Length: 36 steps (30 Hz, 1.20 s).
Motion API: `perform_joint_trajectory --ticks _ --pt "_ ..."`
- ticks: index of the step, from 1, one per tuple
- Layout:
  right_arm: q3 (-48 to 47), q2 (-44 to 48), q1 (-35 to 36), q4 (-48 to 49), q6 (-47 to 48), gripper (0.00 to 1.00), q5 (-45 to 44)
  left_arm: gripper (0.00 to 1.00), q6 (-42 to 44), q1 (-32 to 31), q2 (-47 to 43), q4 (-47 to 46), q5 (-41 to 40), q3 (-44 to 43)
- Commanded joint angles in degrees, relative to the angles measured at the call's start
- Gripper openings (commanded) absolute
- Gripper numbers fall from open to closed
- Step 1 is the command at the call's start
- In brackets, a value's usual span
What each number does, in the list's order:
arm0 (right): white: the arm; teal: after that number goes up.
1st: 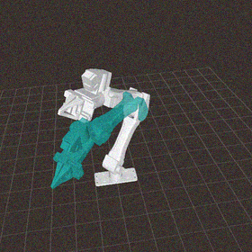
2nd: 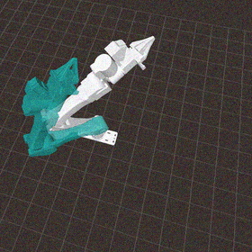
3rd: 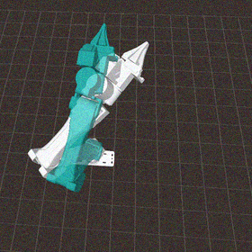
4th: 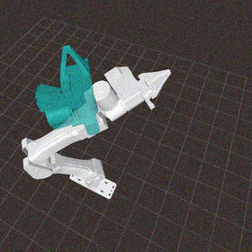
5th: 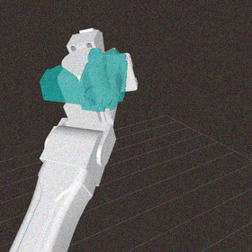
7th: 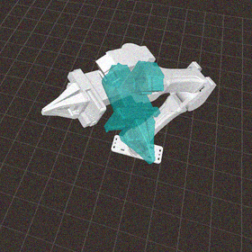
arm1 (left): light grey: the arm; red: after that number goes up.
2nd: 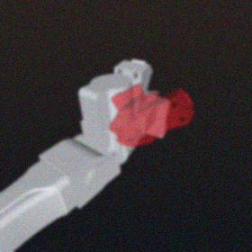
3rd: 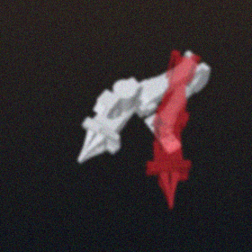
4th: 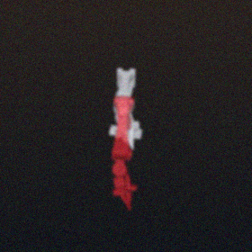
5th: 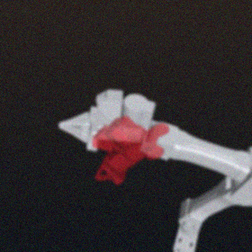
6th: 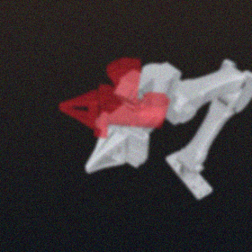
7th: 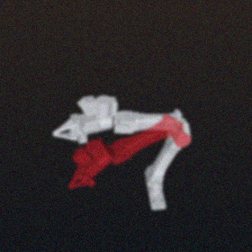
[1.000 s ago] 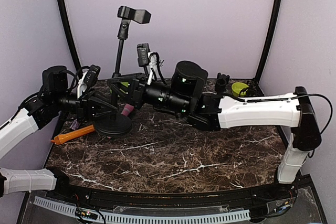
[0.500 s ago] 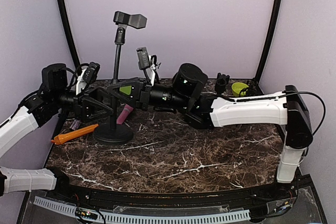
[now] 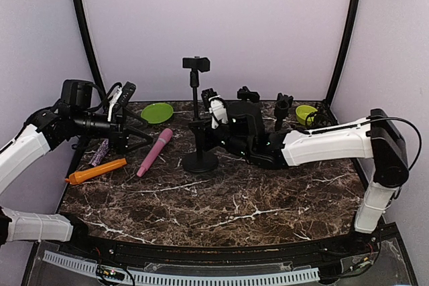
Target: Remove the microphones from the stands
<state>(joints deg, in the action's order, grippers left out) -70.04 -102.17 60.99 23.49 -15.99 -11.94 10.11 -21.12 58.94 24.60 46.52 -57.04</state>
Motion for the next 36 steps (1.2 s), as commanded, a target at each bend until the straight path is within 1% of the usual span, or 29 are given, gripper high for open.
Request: perform_joint_trajectory --ticks 1,7,12,19,20,21,24,25,28,31,32,36 --pt "0.94 -5.04 -2.36 13.1 6.96 0.0 -10.68 0.99 3.68 2.68 -0.31 3.18 -6.64 -1.9" --pt "0.82 -12.45 -5.75 23.79 9.78 0.0 -14.25 0.99 4.93 3.74 -1.24 3.47 -5.56 -2.26" --pt "1.14 -17.61 -6.24 30.46 10.99 0.0 -17.99 0.99 5.31 3.98 -2.01 3.25 -4.7 -1.48" --pt "1.81 -21.16 -6.24 34.15 10.19 0.0 -21.18 0.99 7.53 4.03 -2.75 4.29 -4.76 -1.67" --pt "2.12 -21.26 -6.19 34.46 9.98 0.07 -21.17 0.99 7.69 4.07 -2.82 4.22 -4.8 -1.7" --pt "2.47 -21.12 -6.11 34.47 9.85 0.17 -21.01 0.99 7.86 4.03 -2.84 4.29 -4.78 -1.74" --pt "4.42 -19.84 -5.36 33.95 10.71 0.63 -20.87 0.99 7.89 4.07 -2.89 4.23 -4.65 -1.93" --pt "6.2 -18.7 -4.95 33.39 10.98 0.71 -21.18 0.99 7.77 4.0 -2.87 4.23 -4.53 -1.94" --pt "10.88 -14.55 -3.89 32.75 10.55 0.85 -21.67 0.99 7.48 3.99 -2.86 4.18 -4.51 -2.07" --pt "15.48 -9.69 -2.68 31.28 10.27 0.97 -19.32 0.99 7.41 4.19 -2.86 4.71 -4.51 -2.48" --pt "16.53 -7.95 -2.45 29.98 10.2 0.99 -18.99 0.99 7.48 4.24 -2.86 4.97 -4.51 -2.61" --pt "20.49 1.24 -1.32 23.78 9.46 1.0 -14.46 0.99 7.44 4.56 -2.56 6.36 -4.51 -3.61"
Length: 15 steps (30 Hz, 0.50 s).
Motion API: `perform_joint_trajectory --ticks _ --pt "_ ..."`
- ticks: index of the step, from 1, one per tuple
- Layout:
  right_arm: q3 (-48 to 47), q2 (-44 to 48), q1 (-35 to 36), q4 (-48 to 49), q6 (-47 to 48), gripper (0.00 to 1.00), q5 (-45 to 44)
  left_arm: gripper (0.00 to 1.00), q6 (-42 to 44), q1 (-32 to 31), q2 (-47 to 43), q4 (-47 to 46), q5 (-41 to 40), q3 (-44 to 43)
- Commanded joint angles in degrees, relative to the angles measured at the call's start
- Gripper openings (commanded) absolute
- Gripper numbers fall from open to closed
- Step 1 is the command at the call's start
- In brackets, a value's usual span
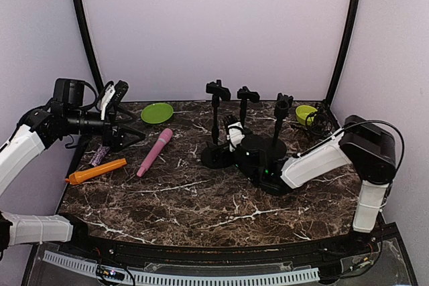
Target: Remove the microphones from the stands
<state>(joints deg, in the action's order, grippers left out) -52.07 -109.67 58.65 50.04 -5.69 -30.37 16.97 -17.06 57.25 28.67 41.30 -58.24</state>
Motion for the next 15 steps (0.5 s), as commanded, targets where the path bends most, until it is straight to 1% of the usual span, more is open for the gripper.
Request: perform_joint_trajectory --ticks 1,4,7,10,12,15 --pt "3.08 11.59 0.97 -5.0 -1.18 0.99 5.01 0.99 0.7 0.55 -0.72 2.82 0.7 -2.66" --pt "1.94 19.7 0.29 -12.52 -1.51 0.96 8.91 0.99 1.29 0.75 -0.08 4.99 0.55 -3.47" --pt "-3.53 24.46 -1.04 -20.64 -2.26 0.95 10.46 0.99 1.11 0.88 0.45 5.93 -0.51 -3.91" --pt "-11.68 24.74 -2.62 -29.31 -2.36 0.95 11.54 0.99 0.28 1.01 1.44 7.31 -1.97 -4.97" --pt "-17.2 23.39 -3.53 -32.74 -1.79 0.94 13.05 0.99 0.09 1.22 2.43 9.17 -2.46 -6.22" --pt "-25.72 20.16 -4.75 -38.14 -3.24 0.91 13.31 0.99 0.03 2.66 3.2 11.5 -0.19 -7.49"
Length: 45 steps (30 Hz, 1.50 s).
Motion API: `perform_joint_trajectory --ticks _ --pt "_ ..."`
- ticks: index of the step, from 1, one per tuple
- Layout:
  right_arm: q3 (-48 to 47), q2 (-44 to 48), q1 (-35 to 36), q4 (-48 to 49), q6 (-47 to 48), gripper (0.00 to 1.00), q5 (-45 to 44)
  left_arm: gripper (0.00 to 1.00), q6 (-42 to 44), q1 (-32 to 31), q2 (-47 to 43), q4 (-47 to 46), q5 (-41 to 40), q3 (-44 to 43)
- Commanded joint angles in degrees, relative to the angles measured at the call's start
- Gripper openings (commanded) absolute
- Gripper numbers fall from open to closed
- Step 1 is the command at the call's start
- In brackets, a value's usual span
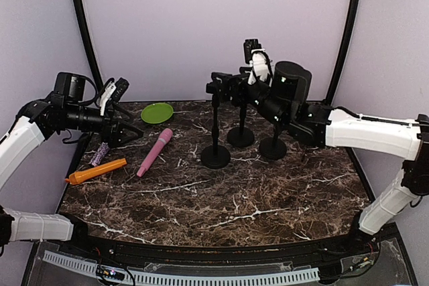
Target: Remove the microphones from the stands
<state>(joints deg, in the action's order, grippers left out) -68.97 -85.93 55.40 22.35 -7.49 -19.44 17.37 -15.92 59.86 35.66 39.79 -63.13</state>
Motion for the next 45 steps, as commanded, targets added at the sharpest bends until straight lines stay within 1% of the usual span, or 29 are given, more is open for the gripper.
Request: perform_joint_trajectory --ticks 1,4,10,16,20,22,23,26,27,29,32,38,41,45 --pt "-11.07 -4.71 -1.87 -12.09 -2.11 0.9 1.88 0.99 -0.32 1.92 0.55 4.97 2.15 -2.79" --pt "-16.06 -9.05 -2.35 -15.23 -2.29 0.84 0.73 0.99 0.84 2.46 0.16 6.98 5.47 -2.99" --pt "-25.94 -16.18 -3.6 -24.64 -3.39 0.68 0.19 0.99 1.44 2.77 -1.3 7.13 5.89 -2.71" --pt "-25.57 -17.12 -4.48 -27.08 -5.97 0.56 0.52 0.99 1.37 3.16 -2.65 6.49 5.86 -2.7" --pt "-24.69 -17.27 -4.5 -27.47 -6.85 0.46 1.39 0.99 1.07 3.1 -3.15 5.97 5.99 -2.33" --pt "-23.94 -17.25 -4.5 -27.48 -7.5 0.43 2.26 0.99 0.77 3.18 -3.32 5.54 6.13 -2.04" --pt "-23.49 -17.25 -4.51 -27.25 -7.64 0.44 2.88 0.99 0.69 3.18 -3.4 5.37 6.22 -1.77" --pt "-23.29 -16.52 -4.24 -26.91 -7.42 0.75 5.19 0.99 0.49 3.15 -3.66 5.07 6.52 -1.4" --pt "-23.36 -15.91 -4.06 -26.7 -7.01 0.83 5.25 0.99 0.52 3.13 -3.62 5.05 6.58 -1.32" --pt "-23.77 -14.44 -3.81 -26.09 -6.44 0.87 5.72 0.99 0.61 3.18 -3.78 5.02 6.59 -1.33" --pt "-24.36 -11.81 -4.18 -25.2 -6.77 0.89 6.03 0.99 0.69 3.18 -3.71 5.08 6.61 -1.2" --pt "-26.71 -11.18 -5.81 -27.29 -7.24 0.89 7.21 0.99 0.61 3.18 -3.58 5.13 6.97 -1.2" --pt "-28.05 -12.48 -6.42 -29.36 -7.66 0.83 5.03 0.99 0.48 3.15 -3.73 4.99 7.1 -1.2" --pt "-29.06 -14.57 -6.73 -32.05 -7.36 0.72 1.87 0.99 0.25 3.18 -3.98 5.02 7.11 -1.2"
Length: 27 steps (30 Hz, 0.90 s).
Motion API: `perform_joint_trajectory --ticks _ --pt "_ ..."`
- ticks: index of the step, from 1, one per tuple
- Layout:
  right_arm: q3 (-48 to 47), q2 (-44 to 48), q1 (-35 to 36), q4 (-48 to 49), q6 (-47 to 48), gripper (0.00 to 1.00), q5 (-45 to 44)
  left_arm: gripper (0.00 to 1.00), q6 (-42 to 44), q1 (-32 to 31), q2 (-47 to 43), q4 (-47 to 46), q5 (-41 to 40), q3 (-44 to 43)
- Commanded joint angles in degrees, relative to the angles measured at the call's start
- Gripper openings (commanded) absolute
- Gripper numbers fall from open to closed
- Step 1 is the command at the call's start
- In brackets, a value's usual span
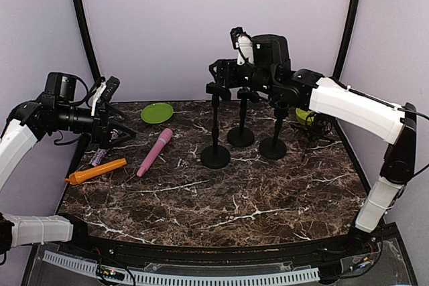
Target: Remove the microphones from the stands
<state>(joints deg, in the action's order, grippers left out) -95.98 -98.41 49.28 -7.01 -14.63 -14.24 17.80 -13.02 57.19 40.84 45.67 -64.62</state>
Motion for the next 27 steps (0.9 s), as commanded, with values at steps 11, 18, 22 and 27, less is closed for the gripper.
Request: perform_joint_trajectory --ticks 11,18,22,27 --pt "-4.93 -6.53 -0.64 -8.43 0.17 0.59 -5.99 0.99 -0.23 0.27 -2.42 -0.4 1.29 0.98" --pt "-2.27 -6.7 -0.66 -9.16 -1.1 0.55 -7.06 0.99 -0.44 0.26 -2.52 -0.75 1.25 0.99" --pt "1.46 -6.4 -0.67 -7.85 -2.0 0.53 -6.9 0.99 -0.49 0.27 -2.37 -0.93 1.41 0.98" --pt "4.43 -7.73 -0.52 -7.17 -2.81 0.51 -6.24 0.99 -0.39 0.26 -2.23 -0.67 1.27 0.9"
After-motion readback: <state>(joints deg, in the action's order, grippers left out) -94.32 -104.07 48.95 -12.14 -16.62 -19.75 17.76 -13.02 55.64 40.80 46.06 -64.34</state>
